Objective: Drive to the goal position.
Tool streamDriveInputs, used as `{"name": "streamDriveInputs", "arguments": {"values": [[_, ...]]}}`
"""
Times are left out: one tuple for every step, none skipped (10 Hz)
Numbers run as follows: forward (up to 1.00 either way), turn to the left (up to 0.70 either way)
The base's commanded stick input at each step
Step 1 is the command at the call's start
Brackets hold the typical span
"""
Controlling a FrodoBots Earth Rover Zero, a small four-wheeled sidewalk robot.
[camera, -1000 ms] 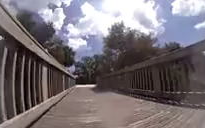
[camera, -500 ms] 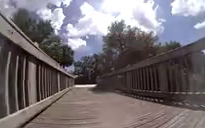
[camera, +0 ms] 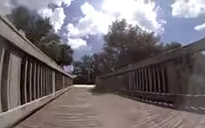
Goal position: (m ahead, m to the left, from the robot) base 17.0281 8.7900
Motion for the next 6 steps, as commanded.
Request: {"name": "streamDriveInputs", "arguments": {"values": [[0.7,0.08],[0.7,0.0],[0.7,0.0],[0.7,0.0],[0.7,0.0],[0.7,0.0]]}}
